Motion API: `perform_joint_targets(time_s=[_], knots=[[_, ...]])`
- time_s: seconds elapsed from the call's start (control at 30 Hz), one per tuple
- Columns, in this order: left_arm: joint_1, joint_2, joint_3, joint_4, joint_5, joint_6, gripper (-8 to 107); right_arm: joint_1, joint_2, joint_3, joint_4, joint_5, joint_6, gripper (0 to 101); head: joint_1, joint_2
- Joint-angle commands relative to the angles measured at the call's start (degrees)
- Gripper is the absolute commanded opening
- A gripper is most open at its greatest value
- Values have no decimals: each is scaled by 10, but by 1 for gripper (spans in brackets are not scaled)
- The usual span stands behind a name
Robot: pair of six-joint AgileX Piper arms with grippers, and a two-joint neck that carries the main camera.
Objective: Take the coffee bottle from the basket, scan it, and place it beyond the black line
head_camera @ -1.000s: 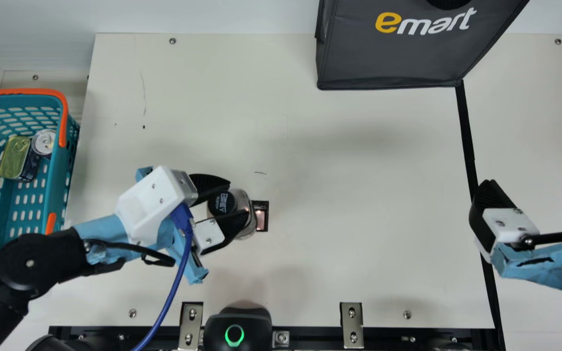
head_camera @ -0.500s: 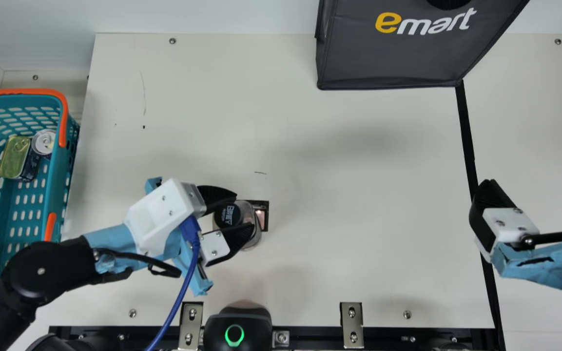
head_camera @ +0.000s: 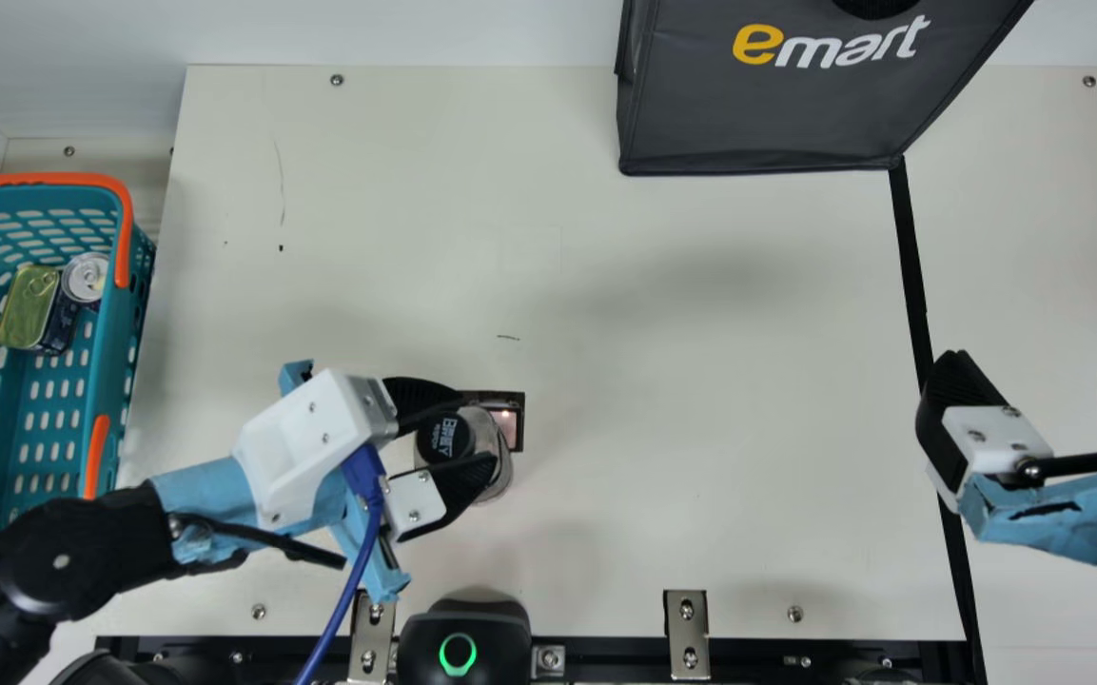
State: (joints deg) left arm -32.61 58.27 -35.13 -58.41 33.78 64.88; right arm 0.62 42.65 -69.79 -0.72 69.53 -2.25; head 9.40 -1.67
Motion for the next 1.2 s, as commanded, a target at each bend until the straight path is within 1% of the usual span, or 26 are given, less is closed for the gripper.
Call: perform_joint_targets(time_s=[0.0,0.37,0.9,1.17], knots=[[-1,-2,-3,4,0,-6,10,0,0,0,0,0,0,91,-15,1],[8,-16,-21,32,18,-25,10,0,0,0,0,0,0,91,-15,1],[41,-35,-27,55,46,-33,10,0,0,0,0,0,0,91,-15,1],[38,-26,-30,50,37,-29,10,0,0,0,0,-1,0,91,-15,1]])
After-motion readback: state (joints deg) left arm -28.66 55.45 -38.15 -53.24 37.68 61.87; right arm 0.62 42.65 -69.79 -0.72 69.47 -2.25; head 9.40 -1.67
